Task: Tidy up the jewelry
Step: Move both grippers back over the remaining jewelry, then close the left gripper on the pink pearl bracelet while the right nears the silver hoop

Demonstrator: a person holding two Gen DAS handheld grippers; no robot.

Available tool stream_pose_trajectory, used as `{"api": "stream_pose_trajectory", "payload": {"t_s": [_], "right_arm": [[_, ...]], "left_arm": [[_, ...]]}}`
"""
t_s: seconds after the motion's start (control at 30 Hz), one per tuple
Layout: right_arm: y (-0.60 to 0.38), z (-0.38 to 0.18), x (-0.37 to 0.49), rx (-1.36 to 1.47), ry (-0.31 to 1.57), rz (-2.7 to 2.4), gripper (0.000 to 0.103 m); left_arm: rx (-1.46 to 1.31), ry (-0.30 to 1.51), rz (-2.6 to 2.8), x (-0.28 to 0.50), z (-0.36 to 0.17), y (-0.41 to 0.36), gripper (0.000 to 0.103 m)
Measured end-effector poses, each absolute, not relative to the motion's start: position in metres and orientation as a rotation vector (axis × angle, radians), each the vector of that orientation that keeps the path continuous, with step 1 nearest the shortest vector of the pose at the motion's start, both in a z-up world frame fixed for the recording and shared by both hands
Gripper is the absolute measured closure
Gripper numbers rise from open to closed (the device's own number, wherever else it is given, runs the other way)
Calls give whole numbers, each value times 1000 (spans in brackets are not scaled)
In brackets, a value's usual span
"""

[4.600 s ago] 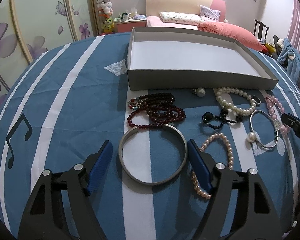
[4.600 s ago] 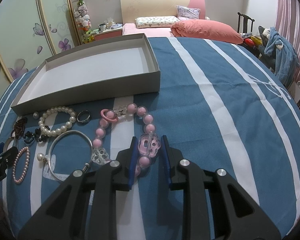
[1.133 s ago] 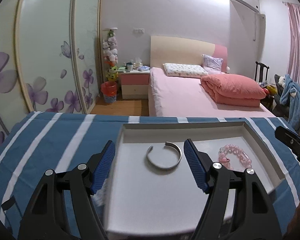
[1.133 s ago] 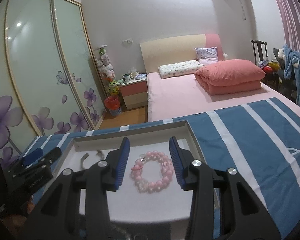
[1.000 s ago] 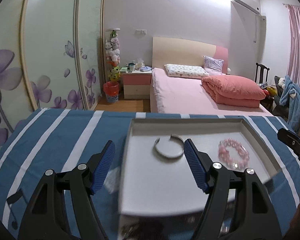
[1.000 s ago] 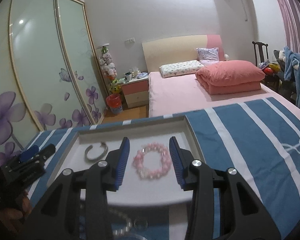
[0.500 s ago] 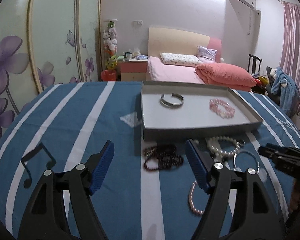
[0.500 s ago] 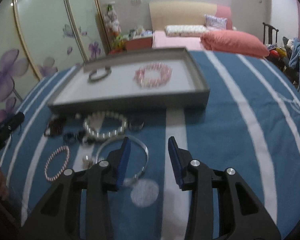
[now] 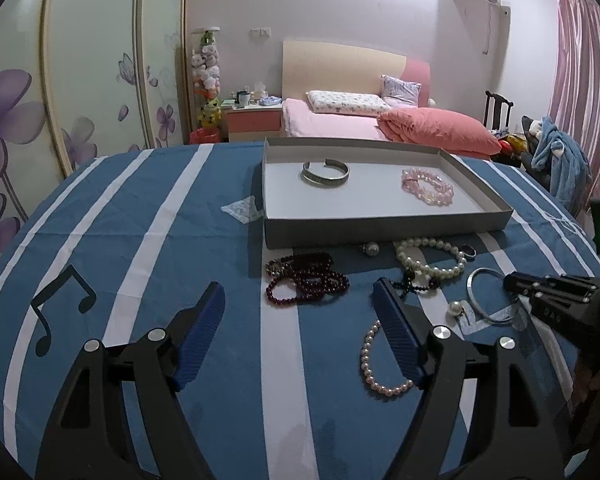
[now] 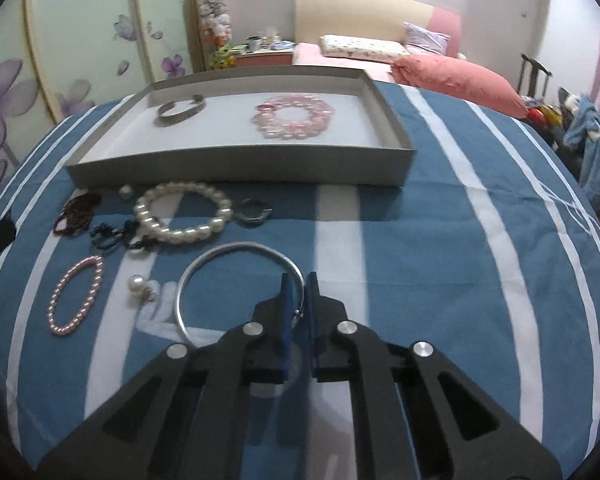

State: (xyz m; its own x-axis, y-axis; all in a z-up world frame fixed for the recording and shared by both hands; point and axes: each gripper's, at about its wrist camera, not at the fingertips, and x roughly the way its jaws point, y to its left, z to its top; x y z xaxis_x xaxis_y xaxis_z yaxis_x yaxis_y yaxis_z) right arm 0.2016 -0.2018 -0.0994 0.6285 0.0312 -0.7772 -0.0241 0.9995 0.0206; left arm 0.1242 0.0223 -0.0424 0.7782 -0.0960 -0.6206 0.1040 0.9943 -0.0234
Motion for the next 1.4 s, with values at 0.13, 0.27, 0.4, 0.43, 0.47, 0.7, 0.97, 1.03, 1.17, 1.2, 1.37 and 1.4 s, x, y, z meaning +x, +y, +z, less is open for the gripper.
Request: {"api": "stream_pose_trajectory", "payload": {"t_s": [0.13,0.27,0.4,0.43,0.47,0.7,0.97,1.03,1.17,1.2,1.37,1.4], "right_arm": [[-222,-99,202,39,893,-15,97],[-231,-94,199,118,886,24,55],[-221,-86,195,98,855,59,40],[-217,-87,196,88,858,71,37],[-212,-87,198,77,863,74,34],[-192,-101,204,-16,929,66,28],[-209,-104,198,15,916,28,32],[-209,-104,197,15,915,25,32],[-209,-104,198,14,916,25,32],[-209,-104,198,14,916,25,32],[-209,-104,198,13,916,25,32],[-208,-104,198,13,916,26,32]], "left_arm": [[13,684,-113,125,-46,20,26],[14,689,-122,124,-48,19,24],[16,694,-136,123,-49,17,23],[16,696,-138,123,-49,16,23],[16,699,-141,123,-49,15,23],[33,719,-165,120,-53,9,20],[70,771,-213,122,-61,-8,19],[90,793,-224,124,-66,-16,18],[137,836,-223,130,-73,-28,18],[137,838,-220,131,-74,-29,18],[157,862,-223,136,-78,-34,18],[170,879,-223,137,-80,-36,18]]}}
